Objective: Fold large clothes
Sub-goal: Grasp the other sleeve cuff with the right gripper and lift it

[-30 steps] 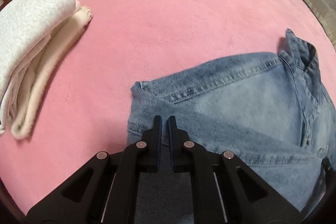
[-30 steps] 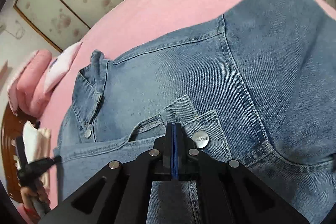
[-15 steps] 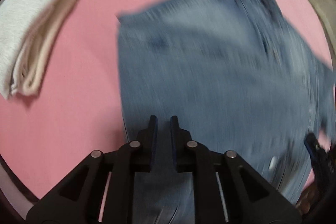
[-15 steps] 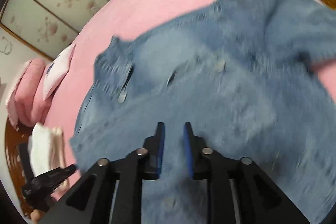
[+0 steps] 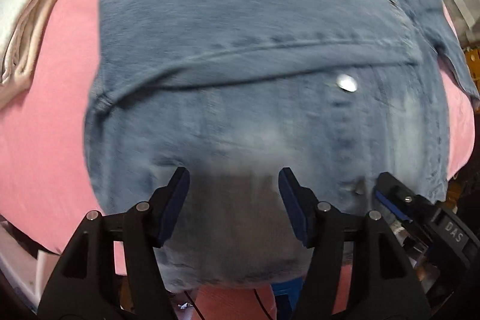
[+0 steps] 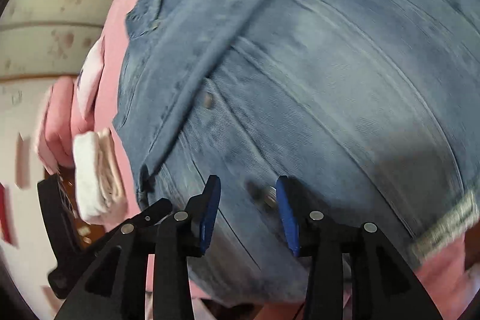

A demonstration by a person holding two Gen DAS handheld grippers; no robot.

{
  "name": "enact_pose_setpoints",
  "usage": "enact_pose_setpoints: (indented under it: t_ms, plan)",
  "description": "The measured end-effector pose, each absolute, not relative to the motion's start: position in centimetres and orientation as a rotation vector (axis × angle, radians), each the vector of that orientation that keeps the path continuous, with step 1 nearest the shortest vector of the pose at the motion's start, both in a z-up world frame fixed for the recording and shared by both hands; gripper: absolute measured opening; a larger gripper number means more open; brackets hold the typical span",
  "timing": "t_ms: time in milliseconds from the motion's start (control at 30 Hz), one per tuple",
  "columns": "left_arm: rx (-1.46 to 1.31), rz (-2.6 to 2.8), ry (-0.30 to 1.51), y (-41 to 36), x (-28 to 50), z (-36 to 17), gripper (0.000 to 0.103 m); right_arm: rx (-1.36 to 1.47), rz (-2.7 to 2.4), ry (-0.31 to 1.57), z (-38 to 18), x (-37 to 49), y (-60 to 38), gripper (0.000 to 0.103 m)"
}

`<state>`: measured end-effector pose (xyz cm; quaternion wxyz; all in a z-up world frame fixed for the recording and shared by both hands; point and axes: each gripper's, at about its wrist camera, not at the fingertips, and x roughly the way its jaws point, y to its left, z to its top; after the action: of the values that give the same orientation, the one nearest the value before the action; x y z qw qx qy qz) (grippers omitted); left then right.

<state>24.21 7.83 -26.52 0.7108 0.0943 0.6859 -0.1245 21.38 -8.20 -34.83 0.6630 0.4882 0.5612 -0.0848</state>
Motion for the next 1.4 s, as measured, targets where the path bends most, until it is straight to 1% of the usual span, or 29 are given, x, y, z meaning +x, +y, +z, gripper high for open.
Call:
enact_pose_setpoints:
  t_ms: [100,133,233,267,433,533,800,1000,1267,1333,1400]
  plan:
    - [0.199,-0.281,1.526,4.9,22.0,-25.4,0.060,1.121,-0.191,1.272,-34.9,20.5,-10.0,0.041]
    - [0.190,-0.284,1.529,4.0,21.5,-25.0,0.060,1.132,-0.196,1.267,-35.0,20.3,-11.0,0.043]
    - [0.182,-0.292,1.545,0.3,19.7,-23.9,0.060,1.171,-0.206,1.236,-35.0,19.5,-14.2,0.054]
    - [0.178,-0.294,1.538,-1.0,19.2,-23.4,0.060,1.183,-0.215,1.222,-35.2,19.2,-15.6,0.054]
    - [0.155,-0.298,1.532,-8.1,16.8,-21.8,0.062,1.223,-0.275,1.170,-34.0,17.7,-23.0,0.055]
    - [0.151,-0.302,1.531,-13.7,17.4,-22.7,0.062,1.258,-0.304,1.139,-33.5,17.0,-27.5,0.055]
    - [0.189,-0.402,1.548,-24.0,16.6,-23.0,0.062,1.355,-0.495,0.983,-32.9,15.7,-40.1,0.055]
    - [0.240,-0.435,1.544,-28.3,16.5,-22.5,0.062,1.444,-0.637,0.855,-32.6,16.2,-47.2,0.055]
    - [0.242,-0.392,1.566,-29.3,17.4,-22.9,0.062,1.585,-0.756,0.620,-32.0,18.7,-52.3,0.054]
    - [0.232,-0.384,1.574,-29.3,17.7,-23.3,0.062,1.585,-0.796,0.581,-31.8,18.1,-54.2,0.053]
    - [0.224,-0.371,1.576,-29.1,18.2,-23.5,0.062,1.584,-0.807,0.572,-31.7,19.0,-55.1,0.034]
